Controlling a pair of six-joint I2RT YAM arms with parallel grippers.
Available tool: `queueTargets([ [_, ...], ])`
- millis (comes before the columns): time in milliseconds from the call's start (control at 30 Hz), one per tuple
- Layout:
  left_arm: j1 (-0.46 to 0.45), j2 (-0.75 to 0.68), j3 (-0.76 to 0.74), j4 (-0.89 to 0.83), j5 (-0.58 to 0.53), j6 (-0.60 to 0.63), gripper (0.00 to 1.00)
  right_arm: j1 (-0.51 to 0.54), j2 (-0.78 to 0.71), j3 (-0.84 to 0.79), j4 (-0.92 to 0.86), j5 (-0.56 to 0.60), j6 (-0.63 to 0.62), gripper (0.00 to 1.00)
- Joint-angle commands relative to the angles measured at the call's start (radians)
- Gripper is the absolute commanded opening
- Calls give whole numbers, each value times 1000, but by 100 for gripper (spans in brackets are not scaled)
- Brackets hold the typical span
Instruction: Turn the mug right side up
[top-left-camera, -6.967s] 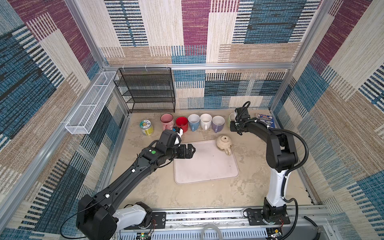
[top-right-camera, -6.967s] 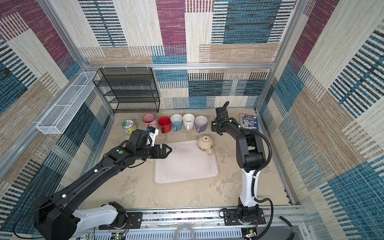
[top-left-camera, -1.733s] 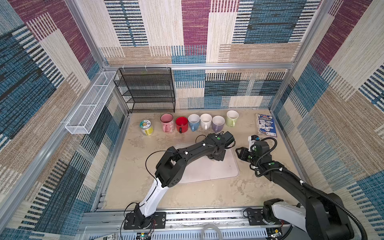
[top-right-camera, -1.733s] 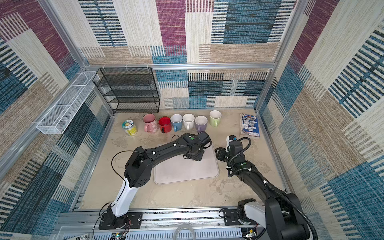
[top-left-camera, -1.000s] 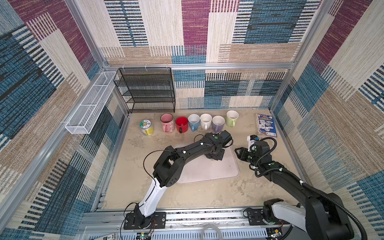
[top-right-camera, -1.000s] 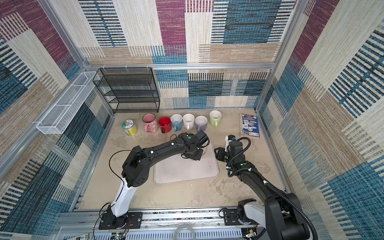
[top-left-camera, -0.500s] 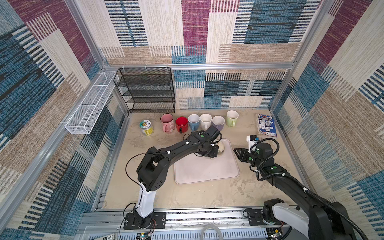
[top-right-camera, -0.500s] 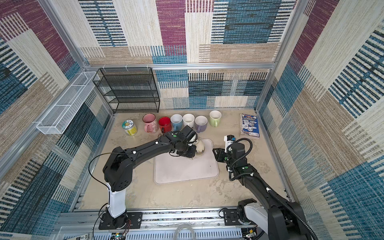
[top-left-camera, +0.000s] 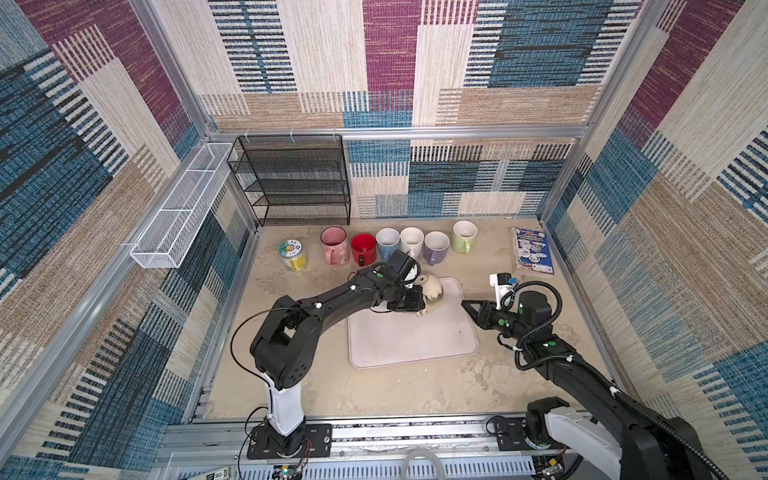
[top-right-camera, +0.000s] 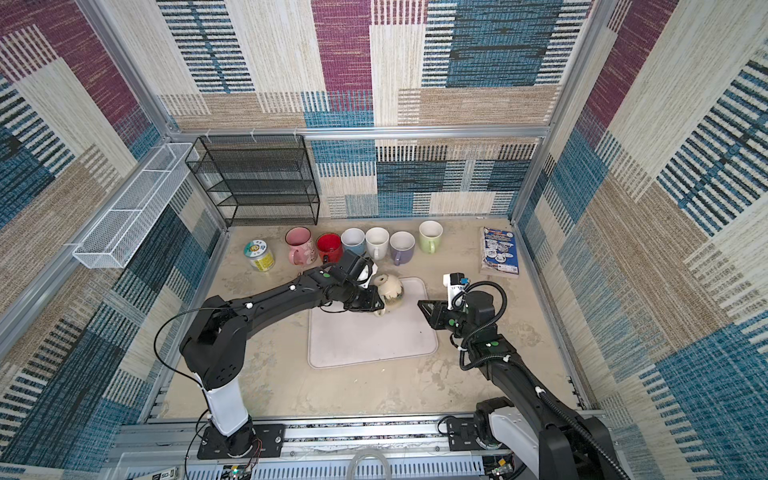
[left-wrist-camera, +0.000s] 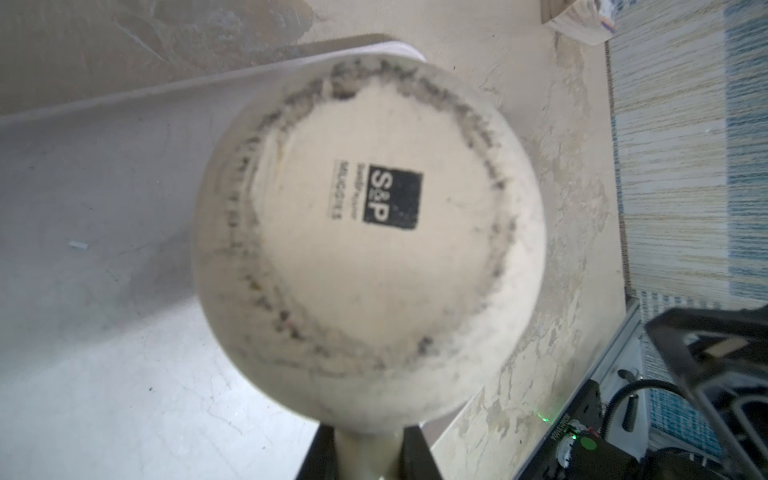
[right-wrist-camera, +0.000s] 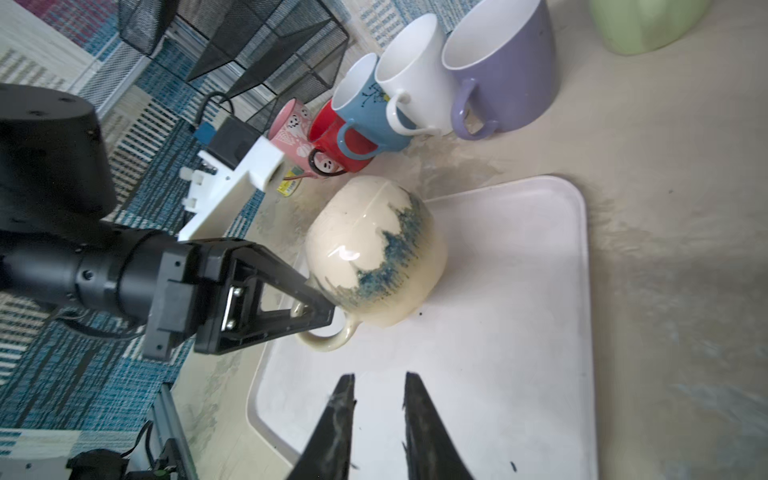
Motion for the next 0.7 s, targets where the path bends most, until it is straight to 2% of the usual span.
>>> queueTargets([
  [0,20,-35,-36,181,91,-36,0,-1,-3,-27,122,-122,86,25],
  [233,59,-76,-103,310,161,-86,0,-1,55,-132,427,-273,346,27],
  [467,86,-101,-161,455,218,-158,0,1,149,-160,635,-331,492,41],
  [667,89,-122,-173,497,218,-177,0,2,237,-130,736,-352,580,43],
])
